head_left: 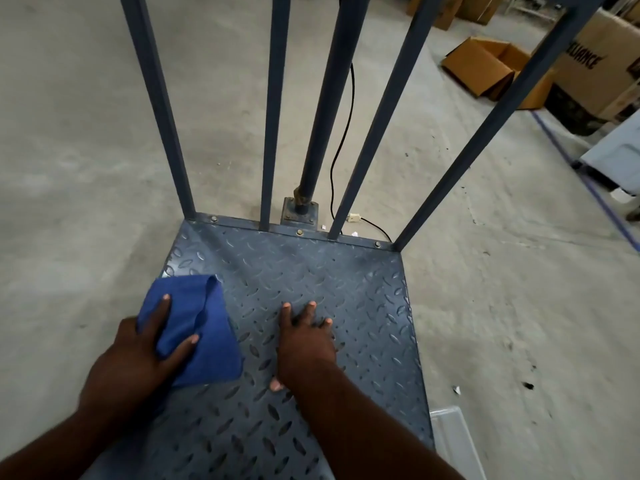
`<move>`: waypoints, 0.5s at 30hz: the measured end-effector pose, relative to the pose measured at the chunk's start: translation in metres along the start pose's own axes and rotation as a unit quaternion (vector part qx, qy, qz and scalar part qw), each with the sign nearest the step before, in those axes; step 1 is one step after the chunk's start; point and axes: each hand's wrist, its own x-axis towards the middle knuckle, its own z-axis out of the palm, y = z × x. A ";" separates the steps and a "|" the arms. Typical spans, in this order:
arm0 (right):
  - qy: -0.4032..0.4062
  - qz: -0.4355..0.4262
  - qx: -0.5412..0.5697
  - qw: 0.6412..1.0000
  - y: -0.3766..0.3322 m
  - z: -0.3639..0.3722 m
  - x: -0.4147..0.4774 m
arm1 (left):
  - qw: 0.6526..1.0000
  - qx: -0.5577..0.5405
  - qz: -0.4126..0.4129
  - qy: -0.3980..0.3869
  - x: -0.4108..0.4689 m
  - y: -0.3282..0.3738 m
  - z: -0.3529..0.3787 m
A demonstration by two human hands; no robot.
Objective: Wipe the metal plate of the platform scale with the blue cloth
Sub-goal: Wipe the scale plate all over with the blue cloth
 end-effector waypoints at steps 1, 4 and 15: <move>0.001 0.000 0.002 1.000 0.000 0.000 0.000 | 1.000 -0.012 0.023 0.006 -0.014 -0.011 0.007; 0.003 -0.001 0.010 1.000 -0.001 0.001 -0.001 | 0.999 0.025 0.041 0.019 -0.051 -0.050 0.022; 0.003 0.007 -0.007 1.000 -0.003 0.002 0.004 | 0.951 0.196 0.238 -0.005 -0.014 -0.011 0.022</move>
